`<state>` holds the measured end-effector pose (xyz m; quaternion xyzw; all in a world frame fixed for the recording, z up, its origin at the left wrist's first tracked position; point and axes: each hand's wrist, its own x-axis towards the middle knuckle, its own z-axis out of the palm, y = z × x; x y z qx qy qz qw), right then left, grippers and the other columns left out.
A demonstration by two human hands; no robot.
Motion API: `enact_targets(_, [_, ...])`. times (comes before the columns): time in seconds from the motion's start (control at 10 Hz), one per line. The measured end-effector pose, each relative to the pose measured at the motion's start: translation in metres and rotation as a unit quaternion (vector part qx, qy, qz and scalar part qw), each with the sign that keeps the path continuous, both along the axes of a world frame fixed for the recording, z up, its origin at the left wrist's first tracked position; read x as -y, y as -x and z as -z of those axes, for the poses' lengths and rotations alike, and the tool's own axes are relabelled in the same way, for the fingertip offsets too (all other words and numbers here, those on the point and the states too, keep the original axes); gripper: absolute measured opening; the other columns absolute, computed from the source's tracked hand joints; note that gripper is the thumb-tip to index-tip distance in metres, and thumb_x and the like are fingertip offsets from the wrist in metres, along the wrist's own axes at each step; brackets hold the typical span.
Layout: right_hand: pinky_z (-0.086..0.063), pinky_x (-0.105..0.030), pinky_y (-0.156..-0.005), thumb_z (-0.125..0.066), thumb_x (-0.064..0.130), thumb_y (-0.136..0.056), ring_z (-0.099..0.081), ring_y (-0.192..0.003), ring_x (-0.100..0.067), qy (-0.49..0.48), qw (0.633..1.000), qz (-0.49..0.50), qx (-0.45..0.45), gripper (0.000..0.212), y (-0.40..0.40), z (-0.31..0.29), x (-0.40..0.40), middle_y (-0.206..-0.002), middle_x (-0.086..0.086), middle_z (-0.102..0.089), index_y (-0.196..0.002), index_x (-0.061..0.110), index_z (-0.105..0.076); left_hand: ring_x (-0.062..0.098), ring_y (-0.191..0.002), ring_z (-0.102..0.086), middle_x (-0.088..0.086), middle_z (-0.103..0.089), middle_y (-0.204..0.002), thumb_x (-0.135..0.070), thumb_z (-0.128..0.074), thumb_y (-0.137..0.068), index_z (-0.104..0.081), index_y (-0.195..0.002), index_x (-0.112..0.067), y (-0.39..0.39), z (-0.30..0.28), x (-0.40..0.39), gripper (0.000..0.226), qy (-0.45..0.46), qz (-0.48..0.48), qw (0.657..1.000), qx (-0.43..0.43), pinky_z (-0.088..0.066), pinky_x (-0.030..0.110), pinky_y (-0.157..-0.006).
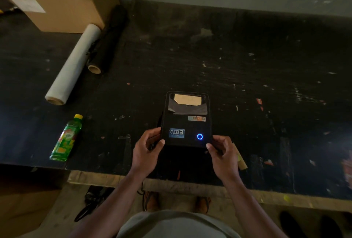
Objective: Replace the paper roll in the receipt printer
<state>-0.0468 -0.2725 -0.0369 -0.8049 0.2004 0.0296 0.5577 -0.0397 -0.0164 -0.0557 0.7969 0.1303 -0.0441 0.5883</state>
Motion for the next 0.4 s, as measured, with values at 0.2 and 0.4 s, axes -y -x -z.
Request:
enact_targets(0.2, [-0.053,-0.021,-0.082,-0.074,0.015,-0.092,-0.066,-0.100,0.000,0.004,1.000,-0.002,0.003,0.032,0.000,0.000,0.000,-0.107,0.015,-0.066,-0.119,0.026,-0.061,0.010,-0.126,-0.068,-0.010,-0.072,-0.132,-0.020,-0.073,-0.096,-0.064,-0.135,-0.031,0.000,-0.001,-0.001,0.042,-0.007,0.006,1.000,-0.002,-0.058,0.045,-0.105])
enact_targets(0.4, [-0.060,-0.033,-0.085,-0.066,0.016,-0.098,-0.072,-0.101,-0.008,-0.002,1.000,0.007,-0.027,0.017,0.007,0.007,0.026,-0.110,0.007,-0.072,-0.111,0.027,-0.067,0.010,-0.107,-0.076,-0.004,-0.077,-0.117,-0.017,-0.067,-0.100,-0.071,-0.120,-0.030,0.001,-0.002,-0.028,0.025,0.024,-0.038,0.995,-0.090,-0.062,0.037,-0.093])
